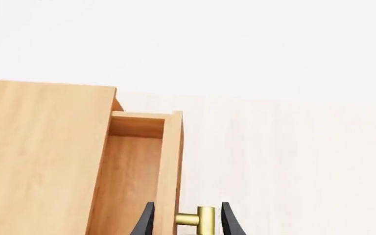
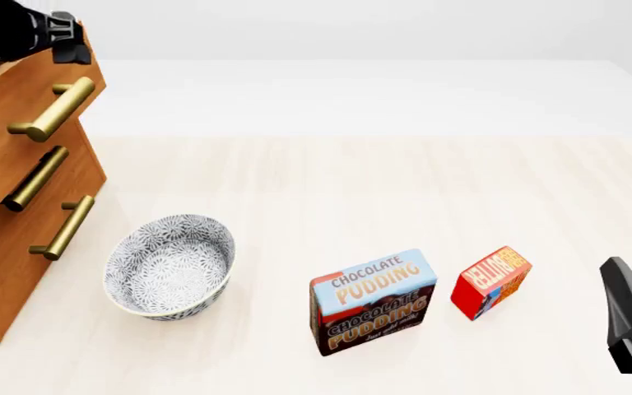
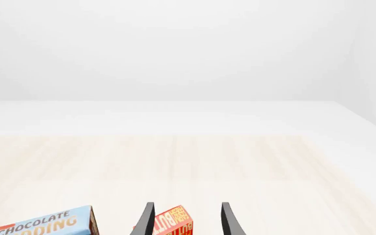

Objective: Put the butter at the back in the top drawer of the cabinet and close it.

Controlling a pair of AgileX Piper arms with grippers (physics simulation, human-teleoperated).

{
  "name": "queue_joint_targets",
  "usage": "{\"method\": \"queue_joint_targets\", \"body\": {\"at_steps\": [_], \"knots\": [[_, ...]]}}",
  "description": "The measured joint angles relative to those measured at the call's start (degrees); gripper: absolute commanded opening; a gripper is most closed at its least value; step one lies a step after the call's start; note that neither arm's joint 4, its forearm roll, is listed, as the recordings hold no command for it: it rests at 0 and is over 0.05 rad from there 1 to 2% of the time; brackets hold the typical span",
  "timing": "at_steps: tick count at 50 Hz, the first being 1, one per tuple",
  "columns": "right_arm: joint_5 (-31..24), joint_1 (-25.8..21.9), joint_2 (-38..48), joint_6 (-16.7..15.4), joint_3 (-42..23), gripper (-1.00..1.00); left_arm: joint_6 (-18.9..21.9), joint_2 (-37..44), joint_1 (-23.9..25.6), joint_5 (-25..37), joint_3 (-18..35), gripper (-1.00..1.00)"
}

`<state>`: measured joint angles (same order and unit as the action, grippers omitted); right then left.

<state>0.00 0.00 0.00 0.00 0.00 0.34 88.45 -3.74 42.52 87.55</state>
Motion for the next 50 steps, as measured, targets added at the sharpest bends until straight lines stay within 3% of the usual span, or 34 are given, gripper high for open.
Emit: {"method": "queue_joint_targets", "body": {"at_steps": [50], "knots": [[0.00,0.00,0.00,0.00,0.00,1.00,2.12,0.82,3.60,-1.55,-2.93,1.00]]}}
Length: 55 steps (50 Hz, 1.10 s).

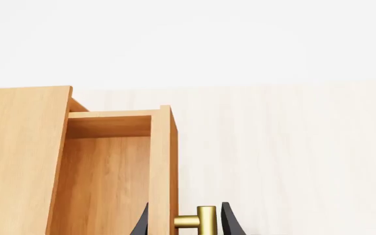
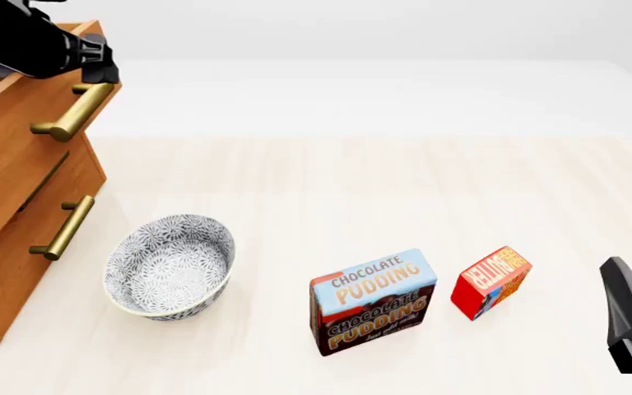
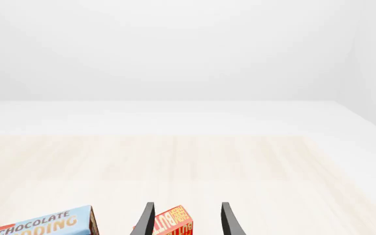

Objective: Put the butter at the back in the top drawer of the cabinet and close it.

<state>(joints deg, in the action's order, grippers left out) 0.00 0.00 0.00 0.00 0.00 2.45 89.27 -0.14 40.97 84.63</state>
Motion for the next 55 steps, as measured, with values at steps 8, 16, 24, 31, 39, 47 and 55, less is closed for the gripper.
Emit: {"method": "queue_joint_targets", "body": {"at_steps": [8,16,24,31,39,47,55], "knots": [[0.00,0.00,0.00,0.00,0.00,1.00,-0.45,-0.09,0.46,-0.31,-0.22,1.00],[0.00,0.00,0.00,0.00,0.00,1.00,-1.19,-0.22,0.96,-0.73,-0.48,1.00],[0.00,0.00,0.00,0.00,0.00,1.00,-2.03,-0.41,1.52,-1.38,-0.86,1.00],[0.00,0.00,0.00,0.00,0.00,1.00,-2.89,-0.56,2.11,-1.89,-1.16,1.00],[0.00,0.00,0.00,0.00,0.00,1.00,-3.71,-0.66,2.69,-2.23,-1.35,1.00],[0.00,0.00,0.00,0.00,0.00,1.00,-4.60,-0.76,3.31,-2.58,-1.55,1.00],[0.00,0.00,0.00,0.00,0.00,1.00,-5.84,-0.93,4.16,-3.17,-1.88,1.00]]}}
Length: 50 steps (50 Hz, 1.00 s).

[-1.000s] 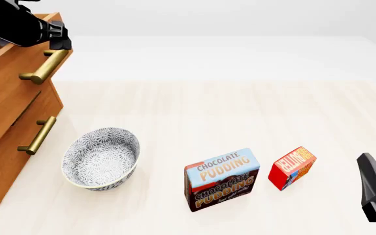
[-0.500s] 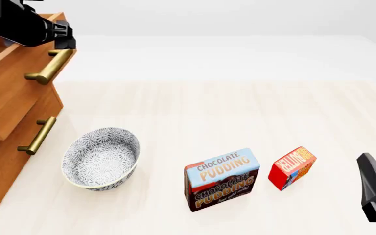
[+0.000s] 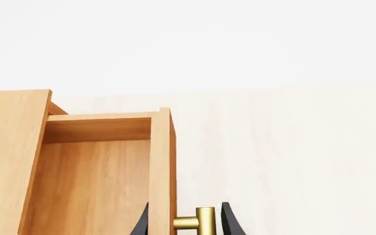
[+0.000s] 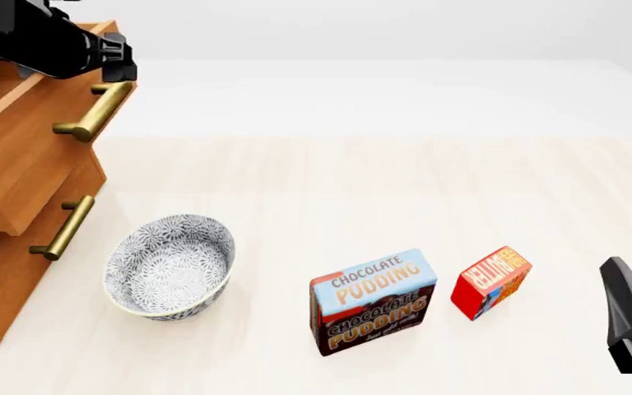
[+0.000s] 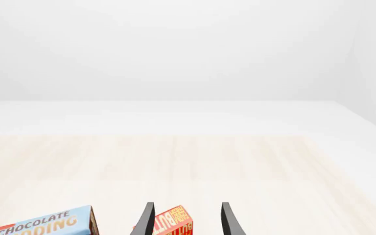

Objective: Put the butter at the back in the top drawer of the cabinet and close it.

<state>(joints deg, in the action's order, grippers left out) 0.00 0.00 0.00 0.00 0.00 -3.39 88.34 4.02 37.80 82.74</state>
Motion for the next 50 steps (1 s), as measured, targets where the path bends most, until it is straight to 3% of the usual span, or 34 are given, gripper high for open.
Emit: {"method": "queue_joint_targets", "body": {"at_steps": [17,33,50], "knots": [[0.00,0.00,0.00,0.00,0.00,1.00,-1.68,-0.11,1.66,-0.22,-0.18,1.00],[0.00,0.00,0.00,0.00,0.00,1.00,0.69,-2.18,4.71,0.01,-2.12,1.00],[0.00,0.00,0.00,0.00,0.00,1.00,-2.29,-2.29,7.20,-1.22,-2.54,1.00]]}}
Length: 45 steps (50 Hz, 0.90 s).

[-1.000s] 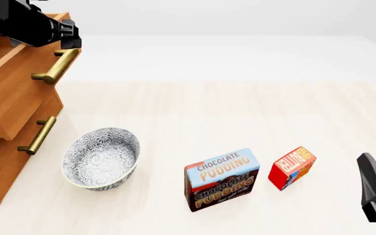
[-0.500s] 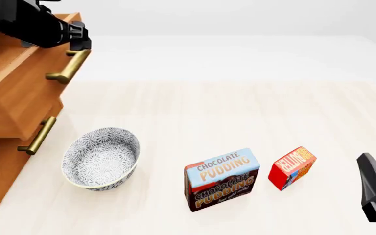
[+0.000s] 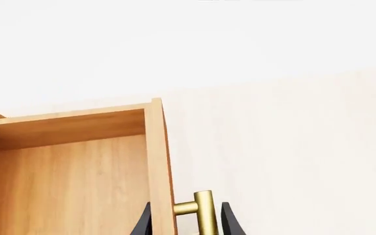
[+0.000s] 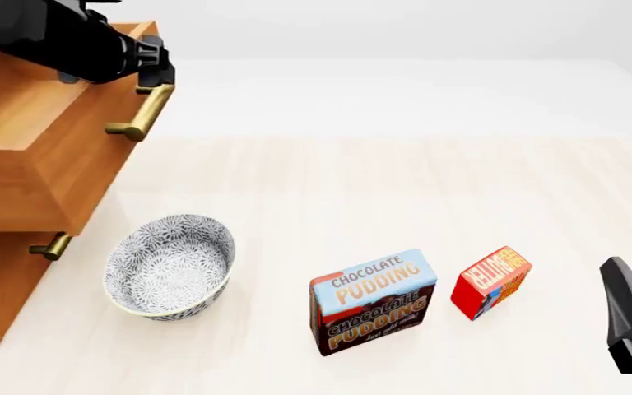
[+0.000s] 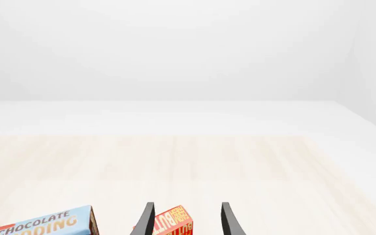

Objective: Put the butter at the back in the top drawer of the cabinet and close it.

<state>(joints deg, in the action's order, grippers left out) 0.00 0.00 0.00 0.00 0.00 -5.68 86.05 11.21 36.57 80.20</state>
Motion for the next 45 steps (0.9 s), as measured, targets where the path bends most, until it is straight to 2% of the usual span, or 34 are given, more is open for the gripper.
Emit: {"method": "queue_joint_targets", "body": {"at_steps": [45], "knots": [[0.00,0.00,0.00,0.00,0.00,1.00,-1.66,0.36,4.85,-0.76,0.19,1.00]]}}
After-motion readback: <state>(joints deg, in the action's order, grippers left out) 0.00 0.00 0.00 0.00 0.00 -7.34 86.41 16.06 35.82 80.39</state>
